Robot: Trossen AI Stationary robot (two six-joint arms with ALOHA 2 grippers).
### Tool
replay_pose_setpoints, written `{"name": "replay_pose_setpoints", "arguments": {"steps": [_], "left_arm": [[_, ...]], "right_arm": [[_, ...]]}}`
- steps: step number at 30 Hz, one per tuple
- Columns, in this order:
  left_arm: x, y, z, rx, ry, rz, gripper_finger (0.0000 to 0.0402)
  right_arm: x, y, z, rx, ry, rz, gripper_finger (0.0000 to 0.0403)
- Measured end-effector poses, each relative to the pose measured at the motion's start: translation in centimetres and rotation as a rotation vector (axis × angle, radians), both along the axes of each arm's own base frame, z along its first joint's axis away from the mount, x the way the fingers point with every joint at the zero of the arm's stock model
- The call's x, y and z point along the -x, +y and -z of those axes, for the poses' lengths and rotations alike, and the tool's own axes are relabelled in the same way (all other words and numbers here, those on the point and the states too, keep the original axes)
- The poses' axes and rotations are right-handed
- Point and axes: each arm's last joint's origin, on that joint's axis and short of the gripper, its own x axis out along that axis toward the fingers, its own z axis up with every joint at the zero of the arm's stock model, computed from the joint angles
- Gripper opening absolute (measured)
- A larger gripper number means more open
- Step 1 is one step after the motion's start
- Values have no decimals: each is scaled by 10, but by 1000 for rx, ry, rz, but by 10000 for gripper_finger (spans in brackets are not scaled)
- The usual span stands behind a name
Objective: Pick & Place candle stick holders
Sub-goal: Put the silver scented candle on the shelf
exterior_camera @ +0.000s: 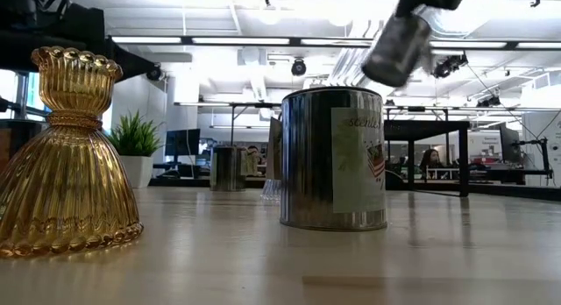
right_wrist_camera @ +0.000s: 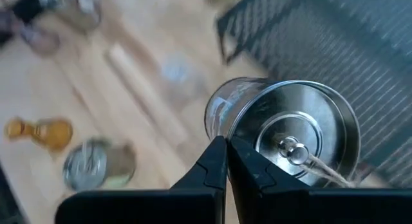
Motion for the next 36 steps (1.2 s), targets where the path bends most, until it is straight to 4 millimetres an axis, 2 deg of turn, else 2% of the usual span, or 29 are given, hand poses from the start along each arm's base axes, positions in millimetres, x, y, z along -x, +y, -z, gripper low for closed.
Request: {"name": "replay_pose_setpoints", "arguments": {"steps": [4, 9, 16, 20, 26, 36], "left_arm": [[0, 0, 0, -7, 0, 2, 1], [1, 0, -3, -28, -18, -1, 1], [1, 0, -6, -58, -28, -18, 1], [1, 0, -6, -59, -33, -18, 1], [1, 0, -5, -50, -22, -14, 1], [1, 0, -2, -43, 2, -11, 1]], "right_arm": [[8, -30, -24, 114, -3, 37, 0], [14, -81, -29, 182, 183, 117, 0], [11, -161, -4, 138, 412, 155, 0], [12, -195, 15, 76, 472, 149, 0], [17, -220, 31, 40, 523, 143, 0], [24, -232, 33, 79, 548, 81, 0]]}}
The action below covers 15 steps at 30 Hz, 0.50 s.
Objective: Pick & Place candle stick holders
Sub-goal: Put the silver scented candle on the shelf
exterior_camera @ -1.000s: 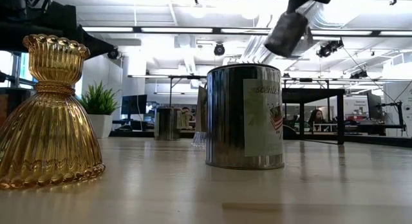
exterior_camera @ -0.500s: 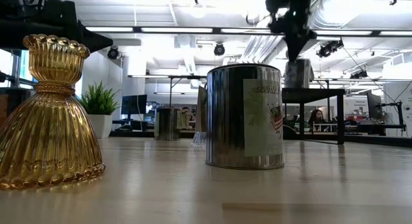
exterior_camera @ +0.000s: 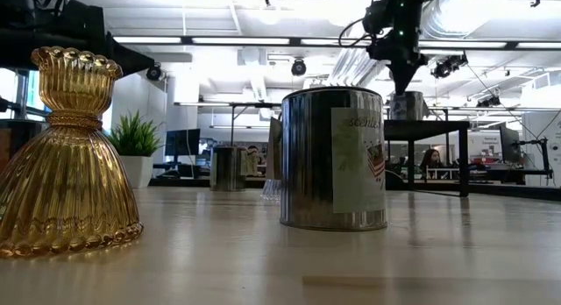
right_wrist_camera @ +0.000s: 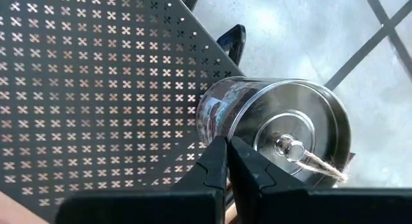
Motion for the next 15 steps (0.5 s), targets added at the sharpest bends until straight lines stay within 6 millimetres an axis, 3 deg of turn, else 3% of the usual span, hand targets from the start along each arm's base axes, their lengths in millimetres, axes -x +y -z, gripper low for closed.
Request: {"name": "replay_pose_setpoints", "arguments": {"steps": [15], "left_arm": [[-1, -1, 3, 19, 26, 36, 1]], "right_arm": [[-1, -3, 5, -8, -5, -127, 0]]}}
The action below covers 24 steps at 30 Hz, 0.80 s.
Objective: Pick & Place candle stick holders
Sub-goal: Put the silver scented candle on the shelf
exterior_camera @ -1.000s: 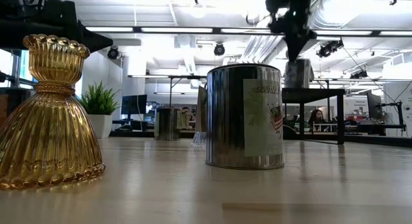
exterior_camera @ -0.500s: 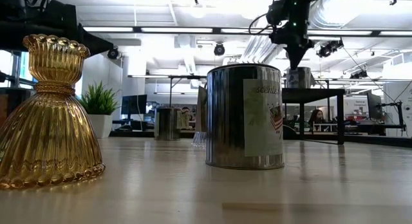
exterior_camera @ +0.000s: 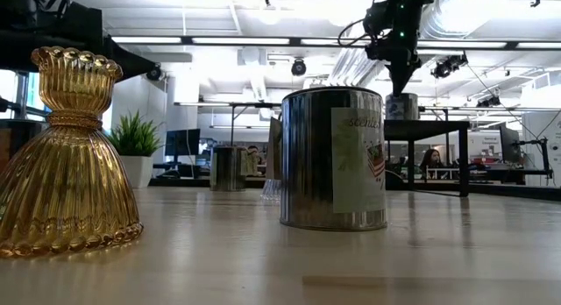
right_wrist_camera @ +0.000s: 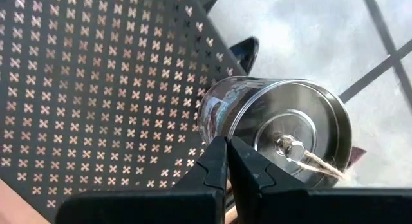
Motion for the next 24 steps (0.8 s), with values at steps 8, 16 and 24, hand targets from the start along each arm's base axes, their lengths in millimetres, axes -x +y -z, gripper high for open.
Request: {"name": "replay_pose_setpoints", "arguments": {"steps": [8, 16, 24], "left_arm": [[0, 0, 0, -2, 4, 15, 1], [0, 0, 0, -2, 4, 15, 1], [0, 0, 0, -2, 4, 15, 1]], "right_arm": [[0, 2, 7, -6, 52, -8, 0], [0, 3, 7, -2, 61, -13, 0], [0, 2, 8, 1, 60, -13, 22]]}}
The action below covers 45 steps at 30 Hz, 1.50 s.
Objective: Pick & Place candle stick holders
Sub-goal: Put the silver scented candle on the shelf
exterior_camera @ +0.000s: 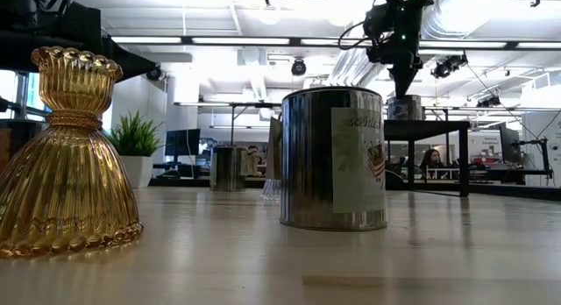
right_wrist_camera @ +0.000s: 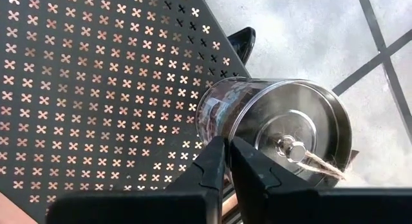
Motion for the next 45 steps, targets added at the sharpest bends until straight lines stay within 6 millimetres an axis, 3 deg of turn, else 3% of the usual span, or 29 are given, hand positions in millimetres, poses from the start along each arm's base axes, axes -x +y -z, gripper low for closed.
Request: {"name": "replay_pose_setpoints", "arguments": {"steps": [10, 33, 45], "left_arm": [[0, 0, 0, 0, 0, -2, 1], [0, 0, 0, 2, -1, -16, 1], [0, 0, 0, 2, -1, -16, 1]], "right_arm": [[-1, -1, 0, 4, -6, -1, 86], [-12, 8, 0, 0, -19, -39, 89], [-13, 9, 0, 34, 21, -14, 141]]}}
